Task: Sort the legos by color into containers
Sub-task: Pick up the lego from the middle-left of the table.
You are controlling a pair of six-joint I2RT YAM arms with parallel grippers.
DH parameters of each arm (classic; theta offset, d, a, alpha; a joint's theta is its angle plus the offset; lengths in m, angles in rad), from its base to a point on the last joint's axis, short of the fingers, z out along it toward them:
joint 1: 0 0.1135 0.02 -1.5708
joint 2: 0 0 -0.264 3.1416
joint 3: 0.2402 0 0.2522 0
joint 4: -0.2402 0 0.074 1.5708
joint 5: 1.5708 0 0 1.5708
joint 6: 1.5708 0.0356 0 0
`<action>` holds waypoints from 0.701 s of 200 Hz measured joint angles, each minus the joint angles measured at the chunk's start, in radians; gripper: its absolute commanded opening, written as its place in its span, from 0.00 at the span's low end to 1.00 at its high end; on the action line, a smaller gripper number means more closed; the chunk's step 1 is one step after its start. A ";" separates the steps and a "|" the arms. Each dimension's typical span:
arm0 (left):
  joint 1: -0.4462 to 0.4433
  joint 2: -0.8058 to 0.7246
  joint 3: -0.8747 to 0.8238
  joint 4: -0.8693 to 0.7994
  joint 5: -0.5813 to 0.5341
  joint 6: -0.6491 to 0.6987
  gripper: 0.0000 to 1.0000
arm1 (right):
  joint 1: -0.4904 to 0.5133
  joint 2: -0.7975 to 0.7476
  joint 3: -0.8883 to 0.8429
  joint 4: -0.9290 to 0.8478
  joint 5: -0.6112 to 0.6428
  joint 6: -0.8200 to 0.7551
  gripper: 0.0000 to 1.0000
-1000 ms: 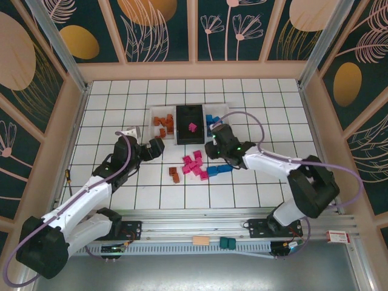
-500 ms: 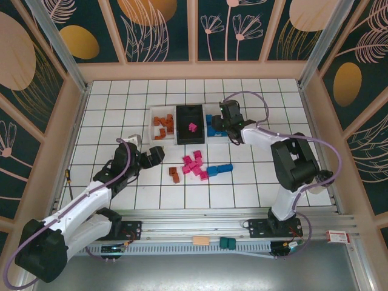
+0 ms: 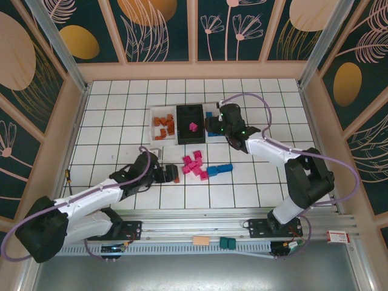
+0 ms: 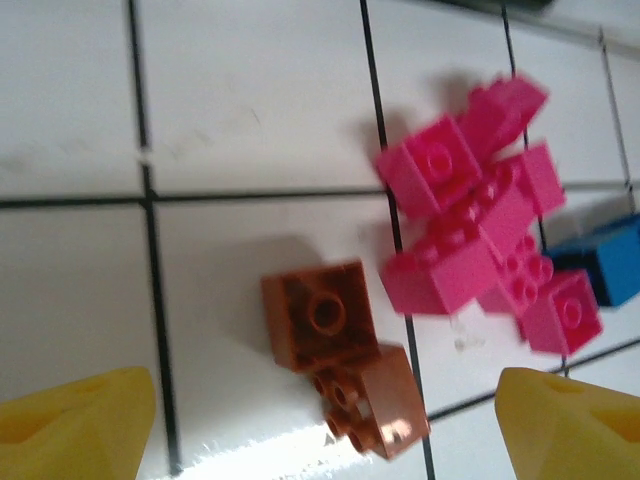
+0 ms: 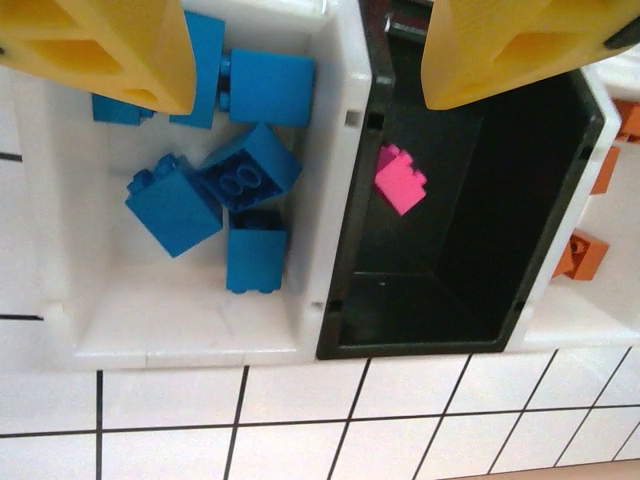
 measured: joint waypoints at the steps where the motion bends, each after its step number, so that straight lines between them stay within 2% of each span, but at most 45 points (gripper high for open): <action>1: -0.004 0.002 0.000 0.000 -0.001 -0.001 0.89 | 0.000 -0.001 -0.001 0.000 0.000 0.000 0.62; 20: -0.086 0.064 0.005 0.000 -0.021 -0.008 0.88 | 0.001 -0.019 -0.024 0.000 0.000 0.005 0.62; 37: -0.135 0.122 0.019 -0.001 -0.048 -0.014 0.83 | 0.001 -0.029 -0.039 0.000 0.000 0.012 0.62; 86: -0.168 0.220 0.069 0.002 -0.145 -0.027 0.66 | 0.001 -0.086 -0.067 0.000 0.000 0.016 0.62; 140: -0.168 0.308 0.127 0.034 -0.167 -0.005 0.34 | 0.011 -0.144 -0.112 0.008 0.000 0.019 0.62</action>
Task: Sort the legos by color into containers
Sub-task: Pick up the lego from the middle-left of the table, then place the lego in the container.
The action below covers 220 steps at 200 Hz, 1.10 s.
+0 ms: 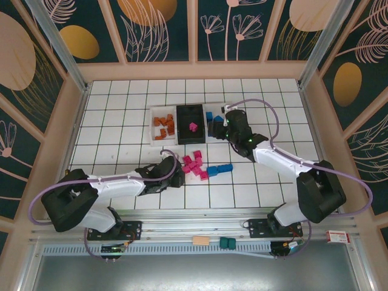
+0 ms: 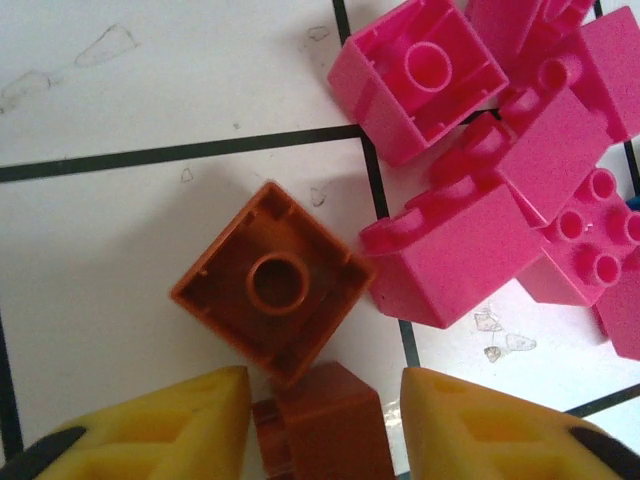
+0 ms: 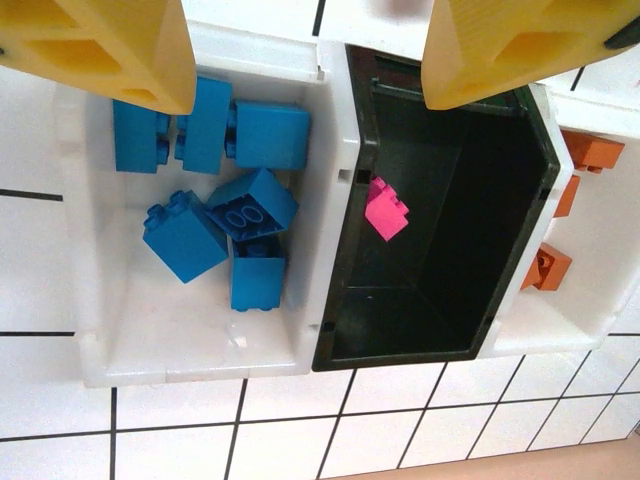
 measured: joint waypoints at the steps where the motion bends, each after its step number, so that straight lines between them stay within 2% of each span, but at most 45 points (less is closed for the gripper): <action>1: 0.000 0.000 0.000 0.000 0.000 -0.002 0.33 | 0.000 -0.001 -0.001 0.000 0.000 0.000 0.62; 47: 0.000 -0.083 -0.020 -0.014 0.008 -0.023 0.15 | 0.000 -0.024 -0.024 0.003 0.000 0.005 0.62; 82: 0.000 -0.224 -0.024 -0.065 -0.002 -0.043 0.16 | 0.000 -0.024 -0.027 0.012 0.000 0.023 0.62; 106: 0.014 -0.235 0.061 -0.142 -0.050 -0.014 0.16 | 0.000 -0.025 -0.038 0.018 -0.001 0.028 0.62; 123: 0.078 -0.207 0.154 -0.161 -0.080 0.037 0.15 | 0.000 -0.030 -0.050 0.018 -0.008 0.032 0.62; 141: 0.187 -0.161 0.250 -0.153 -0.100 0.097 0.15 | 0.000 -0.049 -0.070 0.019 -0.012 0.038 0.62; 165: 0.304 -0.047 0.376 -0.123 -0.126 0.159 0.14 | 0.000 -0.084 -0.100 0.018 -0.018 0.049 0.62; 193: 0.372 0.131 0.515 -0.085 -0.123 0.201 0.13 | 0.018 -0.112 -0.127 0.018 -0.034 0.049 0.61; 220: 0.423 0.286 0.597 -0.074 -0.117 0.213 0.15 | 0.088 -0.152 -0.169 0.014 -0.066 0.047 0.61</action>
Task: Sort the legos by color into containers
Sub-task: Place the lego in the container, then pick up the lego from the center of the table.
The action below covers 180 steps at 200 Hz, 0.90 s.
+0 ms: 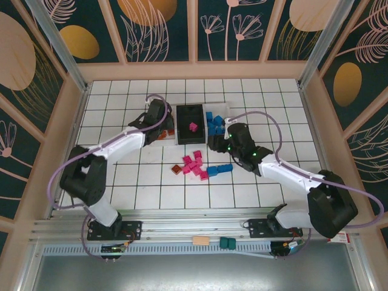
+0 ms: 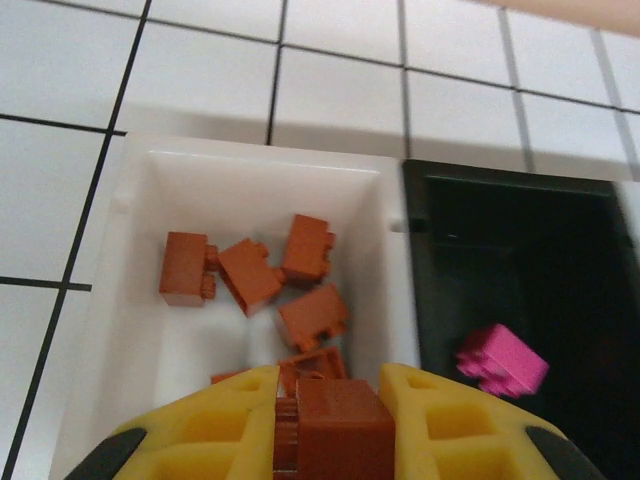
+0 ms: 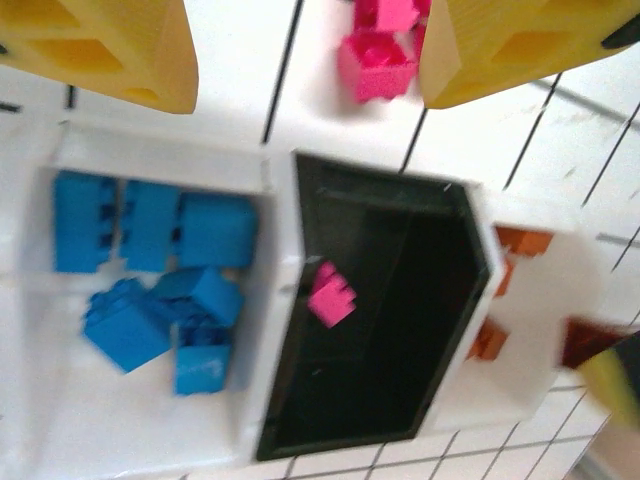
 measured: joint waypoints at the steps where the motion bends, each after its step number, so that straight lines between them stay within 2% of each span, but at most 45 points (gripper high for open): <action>1: 0.002 0.008 0.004 0.000 0.001 0.000 0.15 | 0.002 -0.001 -0.001 0.000 0.000 0.000 0.61; 20: 0.029 0.084 0.034 -0.002 0.011 0.000 0.26 | 0.073 -0.001 -0.015 0.000 -0.029 -0.002 0.61; 39: 0.044 0.117 0.053 -0.008 0.026 0.001 0.49 | 0.132 0.031 -0.015 0.013 -0.037 0.001 0.61; 56: 0.046 0.113 0.068 -0.009 0.037 -0.001 0.64 | 0.152 0.090 -0.009 0.027 -0.035 0.012 0.61; 81: 0.046 0.039 0.068 -0.005 0.071 -0.007 0.83 | 0.152 0.216 0.035 0.028 -0.014 0.048 0.62; 102: 0.045 -0.109 0.030 0.015 0.107 -0.016 0.98 | 0.152 0.292 0.066 0.029 0.003 0.068 0.62; 139: 0.043 -0.409 -0.133 0.095 0.182 -0.047 0.98 | 0.152 0.384 0.120 0.028 0.023 0.093 0.63; 180: 0.030 -0.581 -0.376 0.100 0.217 -0.098 0.98 | 0.151 0.454 0.164 0.031 0.025 0.112 0.59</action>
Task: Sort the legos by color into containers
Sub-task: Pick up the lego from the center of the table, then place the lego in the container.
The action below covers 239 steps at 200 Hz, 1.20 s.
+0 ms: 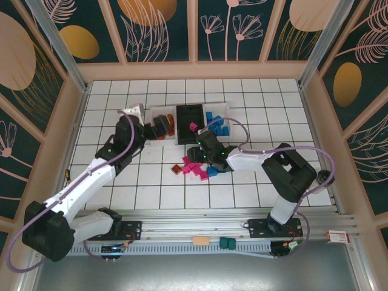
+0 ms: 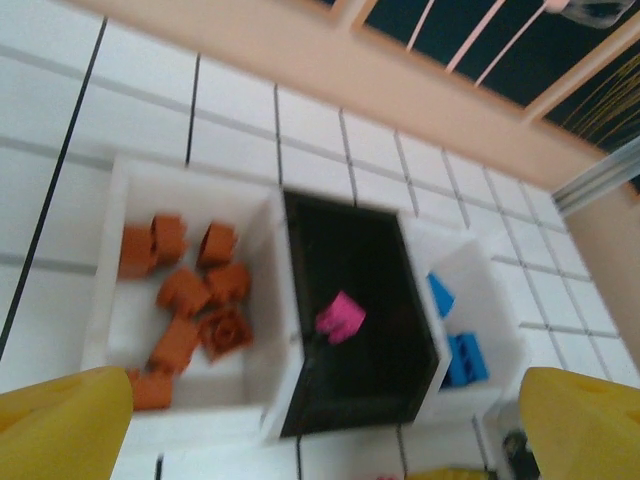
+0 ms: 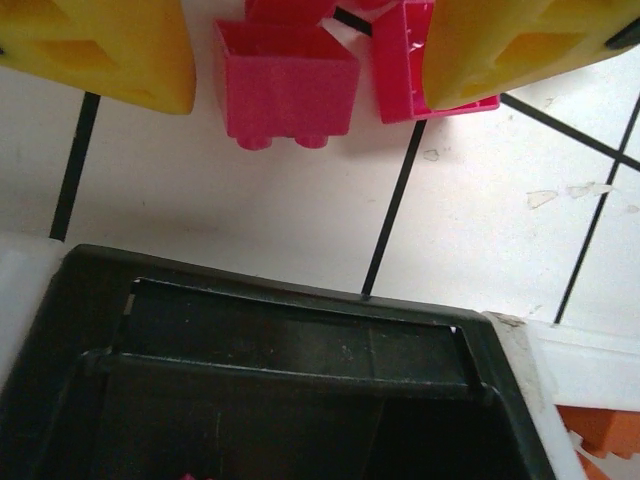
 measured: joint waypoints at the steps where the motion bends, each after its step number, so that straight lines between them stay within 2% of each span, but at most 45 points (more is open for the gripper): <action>1: 0.000 -0.002 -0.004 0.000 0.000 -0.002 0.99 | 0.000 0.001 0.001 0.000 0.000 0.000 0.59; 40: -0.005 -0.116 -0.166 -0.017 0.013 -0.048 0.99 | -0.011 0.048 0.003 0.007 -0.005 0.017 0.50; 104: -0.005 -0.178 -0.267 -0.023 0.022 -0.085 0.98 | -0.016 0.047 -0.005 0.039 -0.009 0.017 0.29; 191: -0.012 -0.179 -0.303 -0.023 0.066 -0.092 0.99 | -0.050 -0.188 -0.029 0.029 -0.027 -0.032 0.26; 213: -0.040 -0.179 -0.311 -0.024 0.066 -0.092 0.99 | -0.072 -0.165 0.056 -0.005 -0.035 -0.053 0.25; 239: -0.084 -0.170 -0.316 -0.024 0.066 -0.092 0.98 | -0.114 -0.051 0.215 -0.017 -0.032 -0.076 0.26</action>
